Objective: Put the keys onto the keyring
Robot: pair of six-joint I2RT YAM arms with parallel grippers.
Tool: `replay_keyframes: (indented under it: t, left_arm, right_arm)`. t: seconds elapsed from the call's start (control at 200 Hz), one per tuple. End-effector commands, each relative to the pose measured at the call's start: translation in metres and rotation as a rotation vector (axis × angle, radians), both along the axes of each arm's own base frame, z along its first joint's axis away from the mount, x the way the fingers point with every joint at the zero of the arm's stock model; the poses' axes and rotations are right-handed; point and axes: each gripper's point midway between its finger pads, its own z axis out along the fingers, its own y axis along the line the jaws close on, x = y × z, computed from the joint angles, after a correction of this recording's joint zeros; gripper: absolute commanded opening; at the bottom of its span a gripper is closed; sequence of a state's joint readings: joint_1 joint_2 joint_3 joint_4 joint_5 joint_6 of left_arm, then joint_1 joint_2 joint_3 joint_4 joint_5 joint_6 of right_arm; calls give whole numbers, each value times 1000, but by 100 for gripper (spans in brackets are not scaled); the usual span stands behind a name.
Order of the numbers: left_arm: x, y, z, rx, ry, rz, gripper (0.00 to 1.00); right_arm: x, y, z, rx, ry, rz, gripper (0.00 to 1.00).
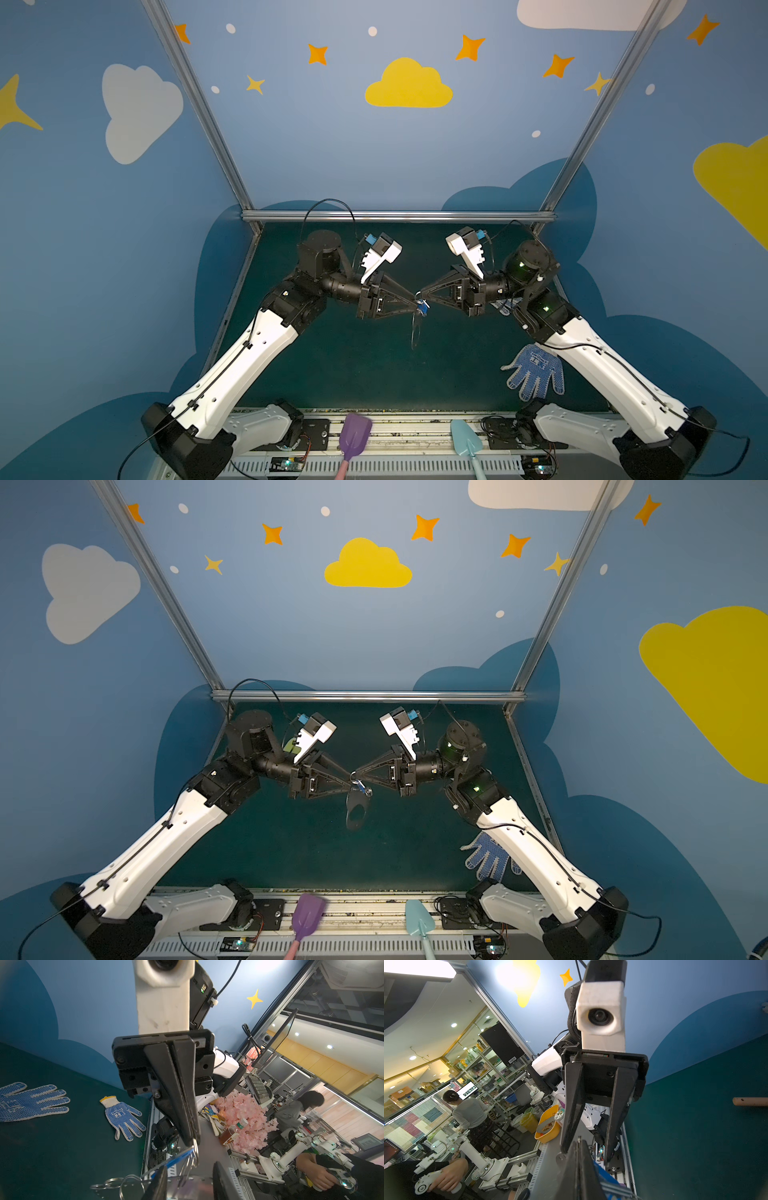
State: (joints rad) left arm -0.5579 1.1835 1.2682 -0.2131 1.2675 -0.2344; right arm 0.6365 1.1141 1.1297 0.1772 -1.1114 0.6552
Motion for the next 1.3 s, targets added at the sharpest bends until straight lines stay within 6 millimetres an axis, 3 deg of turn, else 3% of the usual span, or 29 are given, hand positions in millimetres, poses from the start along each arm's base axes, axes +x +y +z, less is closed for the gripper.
replay_keyframes:
  t: [0.0,0.235,0.476,0.676,1.051,1.132,1.192,1.297]
  left_arm:
    - [-7,-1,5,-6,-19,-42,29]
    - [-9,-2,5,-5,-26,-54,4]
    - [-8,0,3,1,-39,-27,4]
    - [4,12,8,-27,-64,68,4]
    - [7,10,11,-48,-59,81,4]
    - [7,9,11,-39,-50,72,24]
    - [5,10,12,-44,-58,60,31]
    - [1,11,14,-50,-56,37,32]
  right_arm:
    - [-7,-3,21,45,-57,15,0]
    - [-7,-4,22,46,-59,13,0]
    - [-4,-7,22,50,-71,-25,0]
    - [-6,-16,22,61,-116,-79,0]
    - [-12,-9,16,43,-125,-63,0]
    - [-12,-8,17,42,-124,-54,0]
    - [-12,-7,17,39,-116,-41,0]
    - [-12,-7,18,40,-105,-32,0]
